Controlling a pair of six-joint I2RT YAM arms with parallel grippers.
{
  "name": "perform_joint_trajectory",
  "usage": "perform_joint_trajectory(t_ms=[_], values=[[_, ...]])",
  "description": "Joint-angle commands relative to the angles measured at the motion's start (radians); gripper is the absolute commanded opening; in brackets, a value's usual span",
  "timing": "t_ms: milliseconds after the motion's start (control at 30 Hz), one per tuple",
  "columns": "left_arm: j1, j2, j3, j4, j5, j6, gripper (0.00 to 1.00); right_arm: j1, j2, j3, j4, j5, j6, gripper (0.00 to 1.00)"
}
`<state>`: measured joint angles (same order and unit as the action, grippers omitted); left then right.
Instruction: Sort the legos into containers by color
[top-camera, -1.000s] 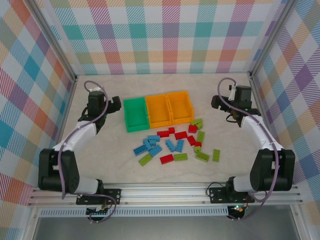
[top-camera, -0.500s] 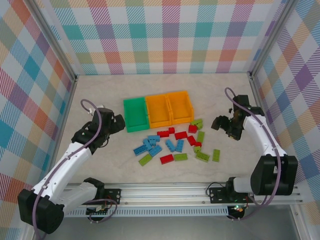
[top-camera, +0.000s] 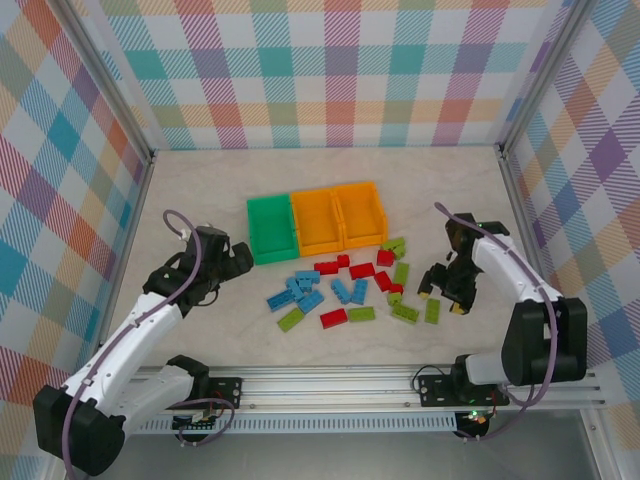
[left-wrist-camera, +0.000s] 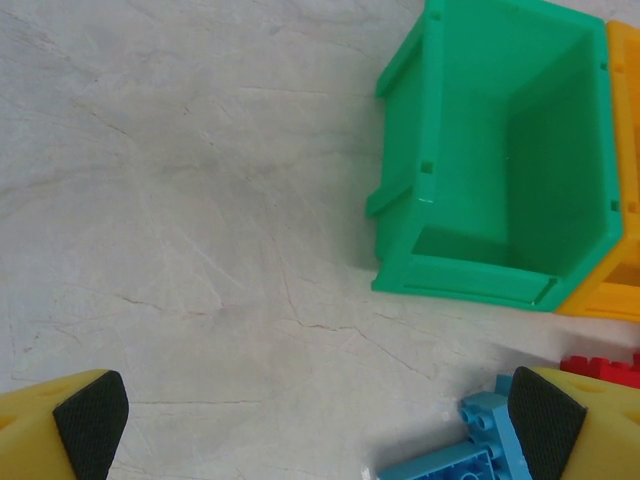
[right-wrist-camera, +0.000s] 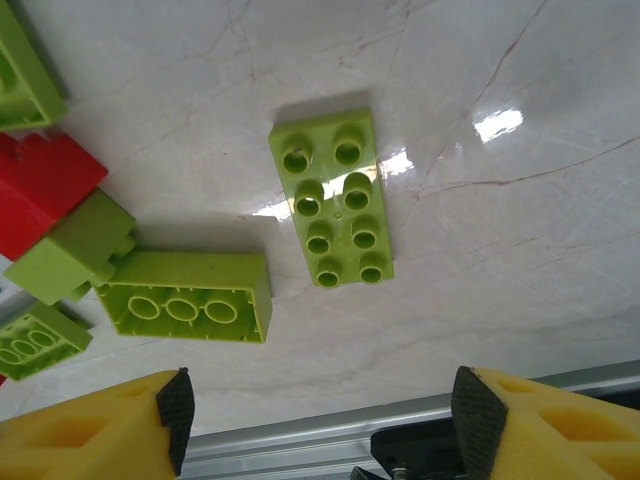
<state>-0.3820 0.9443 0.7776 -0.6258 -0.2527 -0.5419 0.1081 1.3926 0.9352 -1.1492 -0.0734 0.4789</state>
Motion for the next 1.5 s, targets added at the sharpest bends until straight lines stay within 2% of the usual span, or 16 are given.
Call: perform_joint_trajectory(t_ms=[0,233,400,700,900,1133,1300,1467], values=[[-0.008,-0.011,-0.007,0.001,0.054,0.011,1.00,0.024,0.045,-0.004,-0.008,0.014,0.064,0.72],[-0.007,-0.013,-0.004,0.023,0.102,0.068,1.00,0.030,0.068,-0.081,0.078,0.073,0.138,0.72],[-0.007,-0.014,-0.001,0.043,0.123,0.100,1.00,0.030,0.109,-0.126,0.157,0.036,0.147,0.70],[-0.005,-0.027,-0.007,0.037,0.138,0.130,1.00,0.042,0.155,-0.157,0.227,0.043,0.128,0.69],[-0.006,-0.053,-0.005,0.029,0.120,0.145,1.00,0.044,0.201,-0.183,0.269,0.060,0.148,0.51],[-0.003,-0.058,-0.005,0.030,0.103,0.139,1.00,0.045,0.124,-0.175,0.251,0.107,0.176,0.29],[-0.003,-0.053,-0.022,0.034,0.088,0.096,1.00,0.058,0.053,-0.060,0.202,0.114,0.175,0.26],[-0.003,-0.034,-0.032,0.013,0.062,0.063,1.00,0.155,0.063,0.193,0.137,0.145,0.161,0.26]])
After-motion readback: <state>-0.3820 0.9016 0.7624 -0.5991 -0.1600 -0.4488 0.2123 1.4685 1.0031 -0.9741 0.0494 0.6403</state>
